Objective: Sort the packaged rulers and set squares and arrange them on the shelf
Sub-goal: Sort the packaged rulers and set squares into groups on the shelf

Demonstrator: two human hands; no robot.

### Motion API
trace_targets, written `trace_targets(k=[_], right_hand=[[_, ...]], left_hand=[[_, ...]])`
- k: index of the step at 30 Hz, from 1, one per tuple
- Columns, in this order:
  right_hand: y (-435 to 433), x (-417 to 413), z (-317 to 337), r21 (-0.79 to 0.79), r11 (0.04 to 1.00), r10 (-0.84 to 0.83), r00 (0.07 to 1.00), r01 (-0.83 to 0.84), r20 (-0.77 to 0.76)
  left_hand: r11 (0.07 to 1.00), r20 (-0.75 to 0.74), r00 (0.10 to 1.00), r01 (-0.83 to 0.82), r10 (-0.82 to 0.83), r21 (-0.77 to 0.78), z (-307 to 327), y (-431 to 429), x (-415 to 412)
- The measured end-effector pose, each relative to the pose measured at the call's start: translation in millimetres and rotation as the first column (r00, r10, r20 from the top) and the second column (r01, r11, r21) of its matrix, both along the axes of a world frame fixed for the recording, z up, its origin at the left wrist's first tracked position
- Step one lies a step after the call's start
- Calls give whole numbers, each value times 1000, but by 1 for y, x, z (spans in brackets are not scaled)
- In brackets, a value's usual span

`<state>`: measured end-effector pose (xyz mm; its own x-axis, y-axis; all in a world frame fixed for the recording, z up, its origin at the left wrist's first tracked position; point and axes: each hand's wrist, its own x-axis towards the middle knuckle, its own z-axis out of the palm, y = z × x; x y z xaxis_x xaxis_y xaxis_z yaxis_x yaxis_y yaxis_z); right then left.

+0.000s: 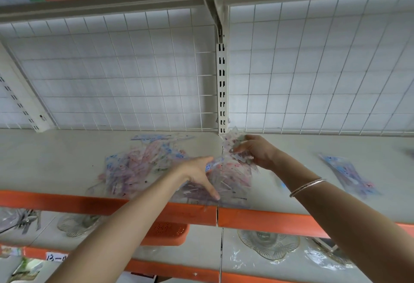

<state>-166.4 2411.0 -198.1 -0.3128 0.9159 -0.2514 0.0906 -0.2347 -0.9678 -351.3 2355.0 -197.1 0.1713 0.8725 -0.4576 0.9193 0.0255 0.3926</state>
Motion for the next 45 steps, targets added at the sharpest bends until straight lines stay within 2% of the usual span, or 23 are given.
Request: trace_targets(k=[5,12,17,25,29,36,41,45], right_hand=[[1,5,-5,-8,1000,10,1000,-10,24],[-2,8,-10,-30,999,14,1000,-14,0],[-1,6,-12,-56,998,-18,999,15,-45],[-1,-4,-9,-162,986,-78,957,33,-278],[-5,-10,-8,-157,987,-81,941,30,-327],[-11,-12,-9,-46,999,-30,981,22,-192],[-14,-14,-9,10,998,-63,981,66,-183],[-13,-15,-9,-7,995,-102,971,103,-215]], left_hand=[[999,-12,999,-37,37,23,-3,6,3],[956,198,946,-277,256,91,-3,19,-5],[883,460,796,-467,394,53,-9,29,-12],[702,758,560,-685,334,197,-10,35,-4],[644,813,508,-730,285,230,-11,37,3],[635,823,497,-737,277,232,-15,40,15],[616,854,385,-781,350,99,-17,40,20],[630,862,283,-775,421,-54,-16,38,21]])
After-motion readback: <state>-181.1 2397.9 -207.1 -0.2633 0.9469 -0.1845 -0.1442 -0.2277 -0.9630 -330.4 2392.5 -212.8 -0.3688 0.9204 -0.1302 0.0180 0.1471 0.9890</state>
